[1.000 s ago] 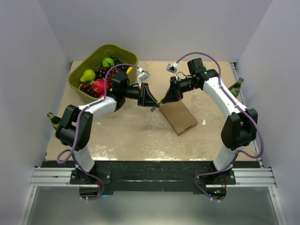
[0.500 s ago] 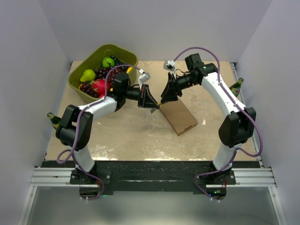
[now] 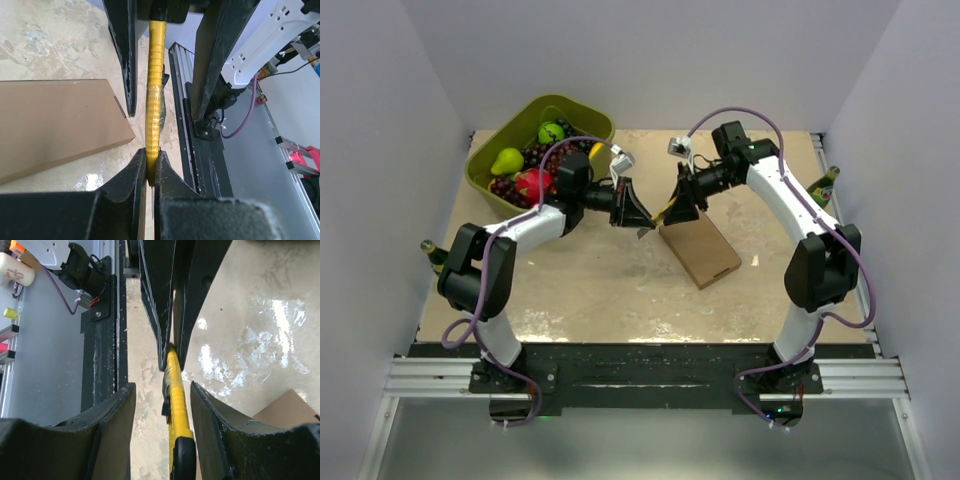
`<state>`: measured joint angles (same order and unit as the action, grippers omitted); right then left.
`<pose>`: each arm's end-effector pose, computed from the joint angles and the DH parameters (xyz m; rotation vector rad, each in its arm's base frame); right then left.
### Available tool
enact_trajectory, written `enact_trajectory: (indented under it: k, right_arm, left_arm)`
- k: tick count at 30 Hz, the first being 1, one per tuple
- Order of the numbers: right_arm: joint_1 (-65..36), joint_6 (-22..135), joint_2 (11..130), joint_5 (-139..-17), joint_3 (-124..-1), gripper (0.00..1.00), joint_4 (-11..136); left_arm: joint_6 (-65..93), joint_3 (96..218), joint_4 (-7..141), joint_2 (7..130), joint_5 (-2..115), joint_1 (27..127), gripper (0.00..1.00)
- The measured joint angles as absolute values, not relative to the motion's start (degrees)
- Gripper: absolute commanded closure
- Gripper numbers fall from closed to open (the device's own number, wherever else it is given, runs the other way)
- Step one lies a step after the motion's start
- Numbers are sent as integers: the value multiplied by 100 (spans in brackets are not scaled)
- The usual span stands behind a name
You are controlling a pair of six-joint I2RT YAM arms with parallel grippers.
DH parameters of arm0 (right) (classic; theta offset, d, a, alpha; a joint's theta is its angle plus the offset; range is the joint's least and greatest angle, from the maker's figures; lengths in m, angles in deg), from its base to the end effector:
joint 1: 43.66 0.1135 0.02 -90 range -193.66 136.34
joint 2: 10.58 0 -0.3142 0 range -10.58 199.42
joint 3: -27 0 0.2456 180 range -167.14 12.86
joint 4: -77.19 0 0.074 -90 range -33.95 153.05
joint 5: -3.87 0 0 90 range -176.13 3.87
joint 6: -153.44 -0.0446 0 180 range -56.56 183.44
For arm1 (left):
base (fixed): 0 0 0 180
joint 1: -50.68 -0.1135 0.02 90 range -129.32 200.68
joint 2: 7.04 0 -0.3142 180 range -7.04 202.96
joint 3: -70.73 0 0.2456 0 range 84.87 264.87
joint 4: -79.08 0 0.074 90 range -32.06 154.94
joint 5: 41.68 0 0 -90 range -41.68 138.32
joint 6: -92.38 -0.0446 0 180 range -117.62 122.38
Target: Unpack the express box
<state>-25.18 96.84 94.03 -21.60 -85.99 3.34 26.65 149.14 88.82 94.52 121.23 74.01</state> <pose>0.3485 0.1589 0.3686 -1.2645 1.8921 1.3477 0.3445 -0.1950 0.3046 0.9794 1.7111 -1.6938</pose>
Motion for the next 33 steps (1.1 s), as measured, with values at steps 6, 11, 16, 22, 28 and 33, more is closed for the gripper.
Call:
enact_trajectory:
  k: [6, 11, 16, 22, 28, 33]
  right_arm:
    - [-2518, 9560, 9403, -2127, -8461, 55, 365]
    - [-2518, 9276, 9403, -2035, -8450, 57, 601]
    - [-2514, 9088, 9403, -2035, -8446, 62, 778]
    - [-2503, 8996, 9403, -2040, -8365, 66, 890]
    - [-2503, 8860, 9403, -2033, -8326, 73, 1012]
    - [-2503, 8729, 9403, -2016, -8319, 93, 1119]
  left_arm:
    - [2807, 14903, 9087, 9452, 12125, 7356, 100]
    - [2862, 14899, 9144, 9452, 12125, 7358, 100]
    - [2879, 14899, 9148, 9449, 12125, 7358, 100]
    - [2881, 14897, 9137, 9449, 12184, 7362, 100]
    - [2901, 14895, 9098, 9449, 12186, 7362, 100]
    - [2984, 14895, 9109, 9449, 12208, 7362, 100]
